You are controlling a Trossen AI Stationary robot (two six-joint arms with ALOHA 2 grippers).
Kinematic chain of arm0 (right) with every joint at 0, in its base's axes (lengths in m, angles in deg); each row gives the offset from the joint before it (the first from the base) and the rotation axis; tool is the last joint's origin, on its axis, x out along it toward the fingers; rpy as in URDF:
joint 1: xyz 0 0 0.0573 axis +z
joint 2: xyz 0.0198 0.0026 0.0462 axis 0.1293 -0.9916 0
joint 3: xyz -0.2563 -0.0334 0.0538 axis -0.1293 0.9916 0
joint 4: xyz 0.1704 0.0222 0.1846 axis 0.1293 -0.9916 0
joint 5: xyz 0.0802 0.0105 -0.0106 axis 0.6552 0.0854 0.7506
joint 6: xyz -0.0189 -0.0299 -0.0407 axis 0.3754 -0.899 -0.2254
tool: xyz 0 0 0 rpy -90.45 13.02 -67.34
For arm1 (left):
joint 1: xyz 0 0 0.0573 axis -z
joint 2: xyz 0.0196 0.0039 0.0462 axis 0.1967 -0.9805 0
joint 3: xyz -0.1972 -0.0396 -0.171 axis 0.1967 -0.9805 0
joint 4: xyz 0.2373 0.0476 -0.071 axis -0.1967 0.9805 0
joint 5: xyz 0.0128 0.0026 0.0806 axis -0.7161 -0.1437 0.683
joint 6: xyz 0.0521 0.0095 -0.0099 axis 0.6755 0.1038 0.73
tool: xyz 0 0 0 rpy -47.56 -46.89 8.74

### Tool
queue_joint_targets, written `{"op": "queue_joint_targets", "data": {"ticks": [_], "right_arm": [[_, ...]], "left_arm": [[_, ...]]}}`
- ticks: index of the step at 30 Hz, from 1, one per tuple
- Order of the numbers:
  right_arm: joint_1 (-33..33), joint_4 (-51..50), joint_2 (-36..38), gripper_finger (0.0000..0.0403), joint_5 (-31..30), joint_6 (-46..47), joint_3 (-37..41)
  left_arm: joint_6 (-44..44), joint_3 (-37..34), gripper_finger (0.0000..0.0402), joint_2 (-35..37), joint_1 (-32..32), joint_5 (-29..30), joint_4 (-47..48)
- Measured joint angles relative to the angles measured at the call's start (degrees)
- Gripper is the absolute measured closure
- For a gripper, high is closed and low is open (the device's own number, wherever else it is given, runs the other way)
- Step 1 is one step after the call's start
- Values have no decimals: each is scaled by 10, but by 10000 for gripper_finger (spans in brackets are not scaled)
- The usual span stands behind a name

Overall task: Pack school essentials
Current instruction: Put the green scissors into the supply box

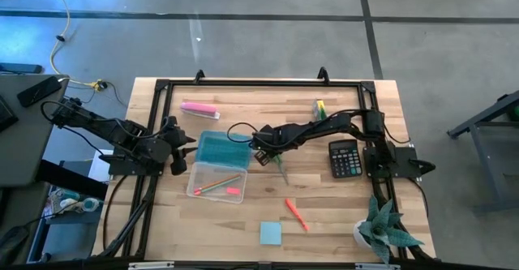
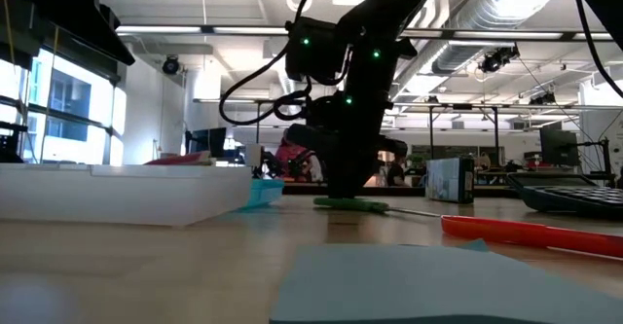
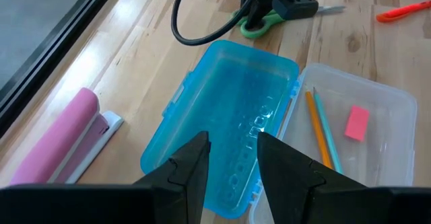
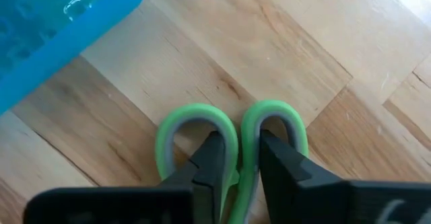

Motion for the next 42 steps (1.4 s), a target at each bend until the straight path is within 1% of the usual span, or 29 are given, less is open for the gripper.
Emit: {"op": "queue_joint_targets", "data": {"ticks": [4,9,13,20,23,35,42], "right_arm": [[0,0,0,343,-1,-5,0],[0,0,1,343,-1,-11,1],[0,0,2,343,1,-16,0],[0,-6,10,343,3,-19,2],[0,-5,17,343,3,-19,3],[5,13,42,343,1,-35,2],[20,30,77,343,-23,-44,1]], "left_arm": [[-2,0,284,0,0,-3,0],[-27,0,284,0,0,-43,24],[-71,0,284,0,0,-50,65],[-181,-1,284,0,0,-51,165],[-209,-1,284,0,1,-55,188],[-228,-1,284,0,1,-68,187],[-234,-1,284,-2,1,-68,186]]}}
